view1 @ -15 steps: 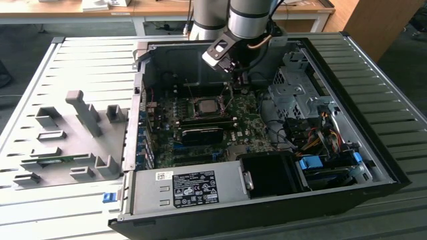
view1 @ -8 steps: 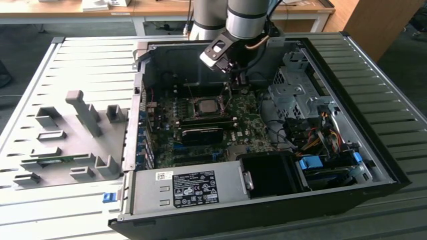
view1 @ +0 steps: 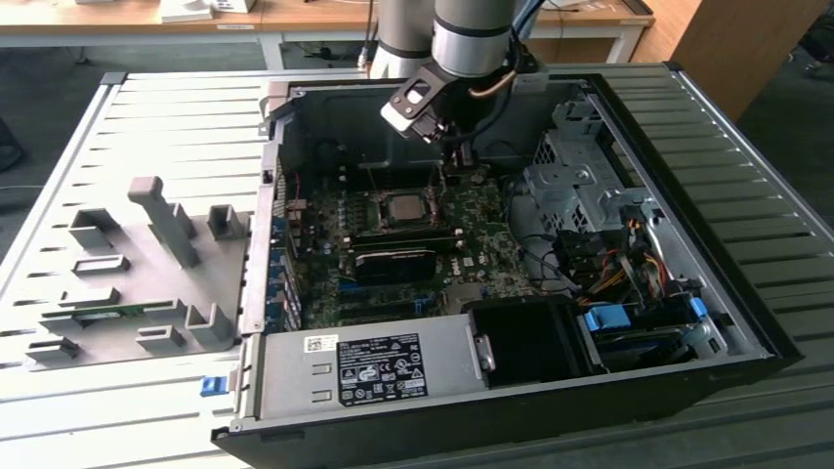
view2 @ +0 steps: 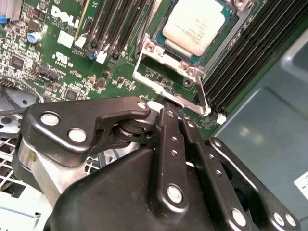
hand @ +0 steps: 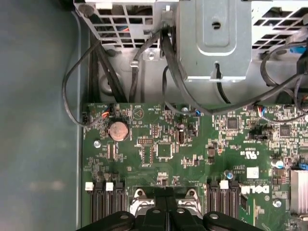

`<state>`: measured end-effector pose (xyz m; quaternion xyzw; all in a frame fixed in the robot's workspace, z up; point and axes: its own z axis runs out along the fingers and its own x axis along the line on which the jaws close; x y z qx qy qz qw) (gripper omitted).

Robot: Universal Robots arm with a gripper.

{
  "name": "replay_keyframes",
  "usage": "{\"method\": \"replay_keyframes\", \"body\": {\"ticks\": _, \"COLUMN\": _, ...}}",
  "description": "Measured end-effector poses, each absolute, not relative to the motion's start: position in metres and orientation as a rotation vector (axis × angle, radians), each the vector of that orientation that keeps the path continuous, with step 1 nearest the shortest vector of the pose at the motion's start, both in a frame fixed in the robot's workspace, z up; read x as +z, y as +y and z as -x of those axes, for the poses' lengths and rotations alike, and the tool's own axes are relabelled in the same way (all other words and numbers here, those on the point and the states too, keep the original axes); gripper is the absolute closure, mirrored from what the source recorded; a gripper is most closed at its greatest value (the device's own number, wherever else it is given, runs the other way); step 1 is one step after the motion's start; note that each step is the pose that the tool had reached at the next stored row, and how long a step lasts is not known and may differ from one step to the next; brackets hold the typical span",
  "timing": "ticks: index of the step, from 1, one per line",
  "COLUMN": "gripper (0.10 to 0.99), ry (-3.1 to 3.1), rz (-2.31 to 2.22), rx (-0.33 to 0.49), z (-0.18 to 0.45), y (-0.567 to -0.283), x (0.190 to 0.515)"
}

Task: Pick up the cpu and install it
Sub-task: 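Close the cpu cover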

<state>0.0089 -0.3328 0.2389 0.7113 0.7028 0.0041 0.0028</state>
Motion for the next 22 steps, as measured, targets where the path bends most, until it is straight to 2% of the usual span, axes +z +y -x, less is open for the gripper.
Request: {"method": "replay_keyframes", "body": {"ticks": 22, "gripper": 0.980, "ry": 2.204, "rz": -2.231, "rx": 0.013, "z": 0.017, "y": -0.333, "x": 0.233}}
